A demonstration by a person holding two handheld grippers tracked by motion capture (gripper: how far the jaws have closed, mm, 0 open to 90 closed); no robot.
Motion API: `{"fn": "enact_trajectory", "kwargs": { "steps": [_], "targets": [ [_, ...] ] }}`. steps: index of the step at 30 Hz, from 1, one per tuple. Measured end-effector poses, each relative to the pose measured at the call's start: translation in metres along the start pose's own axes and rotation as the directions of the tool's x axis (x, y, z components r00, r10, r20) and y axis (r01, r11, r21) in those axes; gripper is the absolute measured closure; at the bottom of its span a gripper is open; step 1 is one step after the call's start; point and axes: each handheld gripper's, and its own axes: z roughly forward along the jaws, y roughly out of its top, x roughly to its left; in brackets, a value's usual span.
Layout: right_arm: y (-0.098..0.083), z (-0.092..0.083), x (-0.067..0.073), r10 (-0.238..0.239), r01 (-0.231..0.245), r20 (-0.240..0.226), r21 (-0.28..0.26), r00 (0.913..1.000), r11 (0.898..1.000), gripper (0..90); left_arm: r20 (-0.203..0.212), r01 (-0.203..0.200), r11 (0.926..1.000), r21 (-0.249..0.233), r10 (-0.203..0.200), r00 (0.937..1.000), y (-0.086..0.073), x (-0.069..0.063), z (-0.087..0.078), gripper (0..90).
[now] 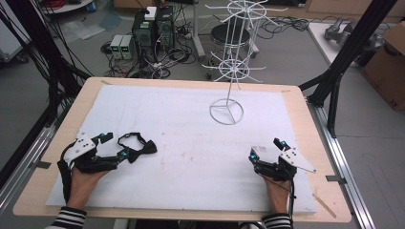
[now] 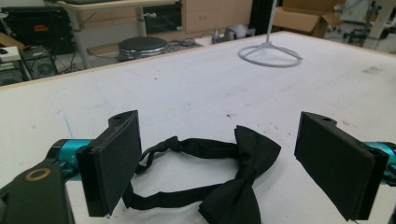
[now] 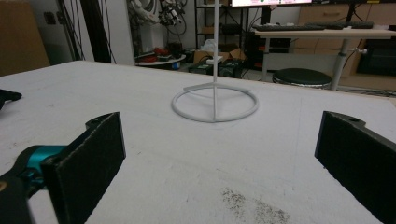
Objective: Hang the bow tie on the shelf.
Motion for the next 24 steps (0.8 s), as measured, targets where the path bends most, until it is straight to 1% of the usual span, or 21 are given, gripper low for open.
{"fn": "enact_trajectory", "kwargs": {
  "steps": [3, 6, 9, 10, 12, 13, 14, 15, 16, 17, 18, 19, 20, 21, 22, 23, 24],
  "targets": [
    [0.0, 0.0, 0.0, 0.001, -0.001, 0.0, 0.002, 1.0, 1.0, 0.7, 0.022, -0.02, 0.9992, 0.034, 0.019, 0.9996, 0.009, -0.001, 0.003, 15.5],
    [0.0, 0.0, 0.0, 0.002, -0.002, -0.001, 0.002, 1.0, 1.0, 0.7, 0.035, -0.022, 0.998, 0.06, 0.02, 0.9992, 0.015, -0.003, 0.006, 15.6],
    [0.0, 0.0, 0.0, 0.001, -0.001, 0.0, 0.003, 1.0, 1.0, 0.7, 0.05, -0.046, 0.9933, 0.106, 0.041, 0.9979, 0.018, -0.004, 0.01, 15.6],
    [0.0, 0.0, 0.0, 0.001, -0.001, 0.0, 0.003, 1.0, 1.0, 0.7, 0.054, -0.048, 0.9915, 0.121, 0.042, 0.9977, 0.019, -0.004, 0.011, 15.6],
    [0.0, 0.0, 0.0, 0.002, -0.002, -0.001, 0.003, 1.0, 1.0, 0.7, 0.065, -0.066, 0.9861, 0.153, 0.056, 0.9963, 0.02, -0.005, 0.015, 15.6],
    [0.0, 0.0, 0.0, 0.003, -0.003, -0.001, 0.002, 1.0, 1.0, 0.7, 0.071, -0.077, 0.9816, 0.175, 0.065, 0.9953, 0.02, -0.006, 0.018, 15.6],
    [0.0, 0.0, 0.0, 0.001, -0.001, -0.001, 0.002, 1.0, 1.0, 0.7, 0.079, -0.094, 0.9732, 0.21, 0.08, 0.9937, 0.02, -0.008, 0.021, 15.6],
    [0.0, 0.0, 0.0, 0.0, 0.0, -0.001, 0.002, 1.0, 1.0, 0.7, 0.081, -0.104, 0.9679, 0.229, 0.087, 0.9929, 0.021, -0.009, 0.023, 15.7],
    [0.0, 0.0, 0.0, 0.0, 0.0, -0.001, 0.002, 1.0, 1.0, 0.7, 0.081, -0.104, 0.9679, 0.229, 0.087, 0.9929, 0.021, -0.009, 0.023, 16.1],
    [0.0, 0.0, 0.0, 0.003, -0.003, -0.002, 0.002, 1.0, 1.0, 0.7, 0.083, -0.109, 0.9641, 0.242, 0.091, 0.9923, 0.021, -0.011, 0.026, 16.6],
    [0.0, 0.0, 0.0, 0.001, -0.001, -0.001, 0.002, 1.0, 1.0, 0.7, 0.095, -0.124, 0.9567, 0.263, 0.102, 0.9902, 0.022, -0.011, 0.028, 17.2],
    [0.0, 0.0, 0.0, 0.003, -0.003, -0.002, 0.003, 1.0, 1.0, 0.7, 0.101, -0.14, 0.9454, 0.294, 0.115, 0.9882, 0.022, -0.013, 0.032, 17.2],
    [0.0, 0.0, 0.0, 0.003, -0.003, -0.002, 0.003, 1.0, 1.0, 0.7, 0.101, -0.14, 0.9454, 0.294, 0.115, 0.9882, 0.022, -0.013, 0.032, 17.2],
    [0.0, 0.0, 0.0, 0.0, 0.0, -0.001, 0.002, 1.0, 1.0, 0.7, 0.107, -0.144, 0.9375, 0.317, 0.116, 0.9875, 0.023, -0.014, 0.036, 17.3],
    [0.0, 0.0, 0.0, 0.0, 0.0, -0.001, 0.002, 1.0, 1.0, 0.7, 0.107, -0.144, 0.9375, 0.317, 0.116, 0.9875, 0.023, -0.014, 0.036, 17.7],
    [0.0, 0.0, 0.0, 0.001, -0.001, -0.001, 0.002, 1.0, 1.0, 0.7, 0.112, -0.146, 0.9354, 0.322, 0.115, 0.987, 0.023, -0.014, 0.038, 17.7],
    [0.0, 0.0, 0.0, 0.001, -0.001, -0.001, 0.002, 1.0, 1.0, 0.7, 0.122, -0.145, 0.9302, 0.337, 0.11, 0.9864, 0.024, -0.015, 0.041, 18.8]
  ]
}}
